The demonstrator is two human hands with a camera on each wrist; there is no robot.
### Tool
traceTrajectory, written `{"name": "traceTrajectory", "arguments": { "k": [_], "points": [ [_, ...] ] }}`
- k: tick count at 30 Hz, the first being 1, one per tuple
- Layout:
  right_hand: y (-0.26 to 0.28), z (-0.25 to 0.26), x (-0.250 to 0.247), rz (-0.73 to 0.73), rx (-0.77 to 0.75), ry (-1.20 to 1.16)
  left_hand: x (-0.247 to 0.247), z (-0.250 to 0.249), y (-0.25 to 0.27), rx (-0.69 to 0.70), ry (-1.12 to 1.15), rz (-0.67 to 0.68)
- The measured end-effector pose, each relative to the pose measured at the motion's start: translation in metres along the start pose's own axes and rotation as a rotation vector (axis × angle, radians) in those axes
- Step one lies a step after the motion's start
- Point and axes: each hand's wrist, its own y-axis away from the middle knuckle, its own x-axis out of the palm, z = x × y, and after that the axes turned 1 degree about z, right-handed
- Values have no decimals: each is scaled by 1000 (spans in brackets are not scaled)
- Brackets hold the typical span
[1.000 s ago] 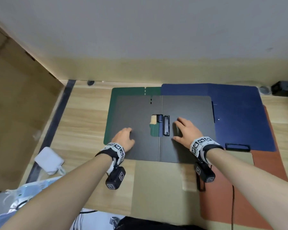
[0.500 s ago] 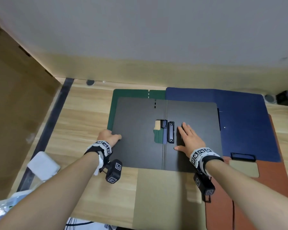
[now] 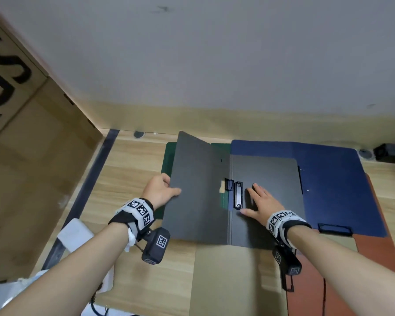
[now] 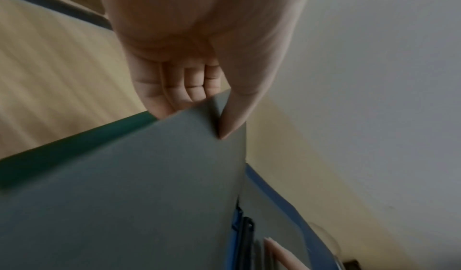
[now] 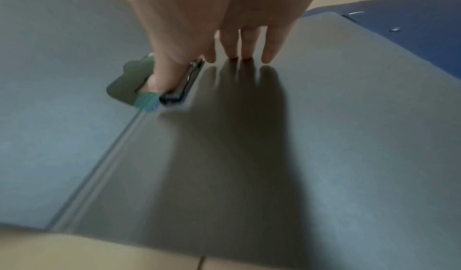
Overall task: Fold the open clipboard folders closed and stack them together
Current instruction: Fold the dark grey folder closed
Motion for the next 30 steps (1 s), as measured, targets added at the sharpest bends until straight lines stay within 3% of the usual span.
{"name": "traceTrajectory", "arguments": {
  "k": [7,13,19,22,30],
  "points": [
    [51,-27,-35,-172,-1,-221,24,-81,52,294,-98,60],
    [88,-48,-67,-307,46,-394,76,-125,78,388,-52,174],
    [110,-70,-71,-341,166,-597,121,-136,85,383,-62,245],
    [115,-76,-71,-339,210,-619,131,-131,78,374,-177,286],
    [93,-98,-46,-120,442,-507,145,-87,40,207,-330,337]
  ]
}}
